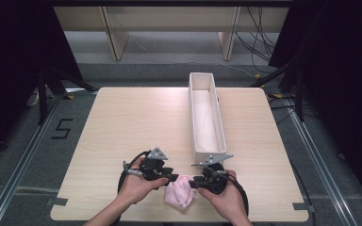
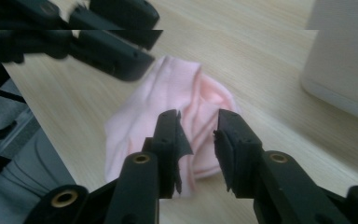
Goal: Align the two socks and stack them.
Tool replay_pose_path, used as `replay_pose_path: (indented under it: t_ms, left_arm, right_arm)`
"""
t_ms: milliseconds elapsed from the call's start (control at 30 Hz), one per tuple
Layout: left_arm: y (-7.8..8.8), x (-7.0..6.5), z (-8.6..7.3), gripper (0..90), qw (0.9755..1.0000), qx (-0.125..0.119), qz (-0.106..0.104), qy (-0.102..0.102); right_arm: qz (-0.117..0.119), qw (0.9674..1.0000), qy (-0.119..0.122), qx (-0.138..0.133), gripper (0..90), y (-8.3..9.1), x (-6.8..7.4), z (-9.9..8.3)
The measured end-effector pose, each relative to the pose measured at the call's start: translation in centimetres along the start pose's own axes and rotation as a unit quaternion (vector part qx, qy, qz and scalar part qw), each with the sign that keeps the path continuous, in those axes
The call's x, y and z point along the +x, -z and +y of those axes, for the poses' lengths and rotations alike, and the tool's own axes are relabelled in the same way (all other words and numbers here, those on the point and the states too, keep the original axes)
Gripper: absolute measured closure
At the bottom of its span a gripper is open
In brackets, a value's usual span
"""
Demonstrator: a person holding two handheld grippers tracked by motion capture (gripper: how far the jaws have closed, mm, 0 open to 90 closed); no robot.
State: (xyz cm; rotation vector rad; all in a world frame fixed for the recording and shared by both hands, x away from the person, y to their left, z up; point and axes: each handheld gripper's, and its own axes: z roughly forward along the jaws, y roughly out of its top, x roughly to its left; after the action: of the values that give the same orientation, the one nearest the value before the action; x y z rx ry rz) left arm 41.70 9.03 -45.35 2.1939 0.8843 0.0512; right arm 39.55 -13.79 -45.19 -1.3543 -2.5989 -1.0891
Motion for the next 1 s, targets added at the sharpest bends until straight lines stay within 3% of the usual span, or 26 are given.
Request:
replay_pose_path:
  t_ms: [200,233,300,367,467,533,600,667,700,800,833,900,1000]
  left_arm:
    - [-0.9,0.2,-1.4,66.0,0.9997,0.021,-0.001,-0.011]
    - [-0.9,0.2,-1.4,66.0,0.9997,0.021,-0.001,-0.011]
    - [-1.1,0.4,-1.5,66.0,0.9992,0.034,-0.001,-0.022]
    - [-1.5,0.5,-1.8,66.2,0.9993,0.034,0.002,-0.018]
    - [-1.7,0.5,-1.8,66.2,0.9992,0.036,0.004,-0.02]
    - [-1.7,0.6,-1.9,66.2,0.9983,0.049,0.003,-0.032]
    - [-1.8,0.6,-1.9,66.1,0.998,0.05,0.003,-0.037]
    - [-1.8,0.7,-1.9,65.9,0.9981,0.05,0.0,-0.036]
    - [-1.9,0.6,-1.9,65.8,0.9985,0.045,0.0,-0.03]
    - [-1.8,0.7,-2.0,65.6,0.9983,0.049,0.0,-0.032]
    - [-1.8,0.7,-2.0,65.6,0.9982,0.049,0.0,-0.034]
    - [-1.7,0.8,-2.0,65.1,0.9982,0.05,-0.001,-0.034]
    - [-1.7,0.7,-2.0,63.2,0.9993,0.032,-0.002,-0.017]
  right_arm:
    - [0.015,0.9996,-0.005,0.022,63.4,-1.4,-0.4,0.7]
    - [0.017,0.9991,-0.019,0.034,63.3,-1.5,-0.3,0.7]
    - [0.019,0.9988,-0.023,0.038,62.9,-1.6,-0.3,0.7]
    - [0.024,0.9978,-0.04,0.047,62.1,-2.1,-0.1,0.7]
    - [0.024,0.9977,-0.038,0.051,61.5,-2.4,-0.2,0.6]
    - [0.016,0.9969,-0.048,0.06,61.5,-2.5,-0.1,0.6]
    - [0.019,0.9971,-0.039,0.063,67.5,-2.6,-0.2,0.5]
    - [0.024,0.9958,-0.054,0.07,75.4,-2.5,0.2,0.6]
    - [0.021,0.9969,-0.038,0.065,78.3,-2.6,-0.1,0.6]
    - [0.018,0.9977,-0.022,0.062,80.8,-2.6,0.1,0.7]
    - [0.015,0.9971,-0.033,0.066,81.1,-2.4,0.4,0.7]
    - [0.002,0.9978,-0.025,0.061,81.4,-2.3,0.7,0.8]
    - [-0.01,0.9984,-0.005,0.055,81.5,-1.7,1.2,1.2]
